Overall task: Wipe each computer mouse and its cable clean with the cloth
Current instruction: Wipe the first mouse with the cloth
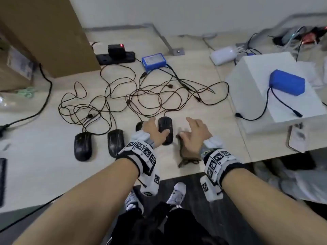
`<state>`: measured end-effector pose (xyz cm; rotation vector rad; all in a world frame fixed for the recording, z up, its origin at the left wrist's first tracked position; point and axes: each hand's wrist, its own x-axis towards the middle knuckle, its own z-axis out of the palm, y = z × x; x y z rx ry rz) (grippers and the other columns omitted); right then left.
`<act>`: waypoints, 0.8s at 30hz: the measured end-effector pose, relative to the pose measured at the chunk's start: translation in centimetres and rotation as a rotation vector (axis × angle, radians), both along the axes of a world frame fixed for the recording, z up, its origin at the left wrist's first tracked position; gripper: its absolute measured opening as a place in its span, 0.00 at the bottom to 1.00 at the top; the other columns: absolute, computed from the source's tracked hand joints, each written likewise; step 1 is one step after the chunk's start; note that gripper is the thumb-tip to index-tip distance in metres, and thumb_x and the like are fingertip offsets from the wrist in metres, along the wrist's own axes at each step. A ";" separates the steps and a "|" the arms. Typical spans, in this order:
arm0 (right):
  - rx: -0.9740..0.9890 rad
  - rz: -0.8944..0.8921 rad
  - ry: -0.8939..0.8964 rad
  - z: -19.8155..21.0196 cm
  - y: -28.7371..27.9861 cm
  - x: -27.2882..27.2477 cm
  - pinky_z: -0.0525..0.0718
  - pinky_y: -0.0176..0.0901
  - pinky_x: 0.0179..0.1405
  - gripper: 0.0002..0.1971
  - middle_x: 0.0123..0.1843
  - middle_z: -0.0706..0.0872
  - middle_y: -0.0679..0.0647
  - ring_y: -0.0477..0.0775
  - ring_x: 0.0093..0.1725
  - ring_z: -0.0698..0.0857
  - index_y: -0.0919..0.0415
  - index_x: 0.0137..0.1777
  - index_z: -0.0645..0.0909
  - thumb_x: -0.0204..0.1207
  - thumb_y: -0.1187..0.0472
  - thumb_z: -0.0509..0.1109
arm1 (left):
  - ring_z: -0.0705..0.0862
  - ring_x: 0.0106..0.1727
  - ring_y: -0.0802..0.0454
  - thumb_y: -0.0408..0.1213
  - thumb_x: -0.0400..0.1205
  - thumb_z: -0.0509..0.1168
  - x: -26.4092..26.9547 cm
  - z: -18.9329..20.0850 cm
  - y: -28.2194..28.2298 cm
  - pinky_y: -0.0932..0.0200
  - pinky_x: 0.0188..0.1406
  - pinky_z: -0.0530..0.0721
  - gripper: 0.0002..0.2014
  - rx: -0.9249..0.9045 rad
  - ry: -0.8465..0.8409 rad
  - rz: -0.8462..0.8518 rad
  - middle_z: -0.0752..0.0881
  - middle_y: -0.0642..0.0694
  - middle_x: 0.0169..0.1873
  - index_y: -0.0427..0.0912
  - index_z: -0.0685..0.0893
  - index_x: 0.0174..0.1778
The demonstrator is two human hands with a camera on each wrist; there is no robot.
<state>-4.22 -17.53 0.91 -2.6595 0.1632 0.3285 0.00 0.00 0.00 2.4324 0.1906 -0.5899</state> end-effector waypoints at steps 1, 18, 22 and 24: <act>-0.011 -0.026 0.068 -0.3 -0.5 -0.3 0.76 0.57 0.67 0.33 0.77 0.69 0.60 0.65 0.73 0.71 0.53 0.81 0.61 0.79 0.44 0.63 | 0.75 0.71 0.39 0.59 0.74 0.71 -0.3 -0.5 -0.3 0.45 0.69 0.76 0.43 0.023 0.015 0.010 0.74 0.37 0.72 0.42 0.64 0.80; 0.331 -0.565 0.394 -4.8 -3.1 0.3 0.87 0.46 0.50 0.08 0.49 0.90 0.57 0.58 0.47 0.88 0.58 0.46 0.86 0.72 0.55 0.74 | 0.83 0.53 0.41 0.66 0.58 0.69 -0.5 -3.5 -4.9 0.49 0.50 0.84 0.42 0.136 0.078 0.162 0.79 0.42 0.57 0.46 0.73 0.65; 0.391 -0.514 0.355 -2.4 -2.3 2.0 0.83 0.46 0.44 0.06 0.45 0.87 0.59 0.60 0.43 0.82 0.58 0.37 0.79 0.74 0.65 0.65 | 0.84 0.45 0.48 0.55 0.60 0.75 0.8 -0.7 -2.3 0.52 0.48 0.86 0.36 -0.103 0.031 0.178 0.84 0.49 0.49 0.51 0.73 0.63; 0.380 -0.477 0.304 -0.9 -1.9 2.9 0.77 0.45 0.45 0.04 0.46 0.82 0.58 0.59 0.45 0.79 0.59 0.44 0.76 0.77 0.65 0.61 | 0.83 0.46 0.51 0.46 0.65 0.78 1.4 0.8 -1.3 0.59 0.45 0.81 0.32 -0.186 -0.042 0.155 0.83 0.53 0.46 0.52 0.74 0.64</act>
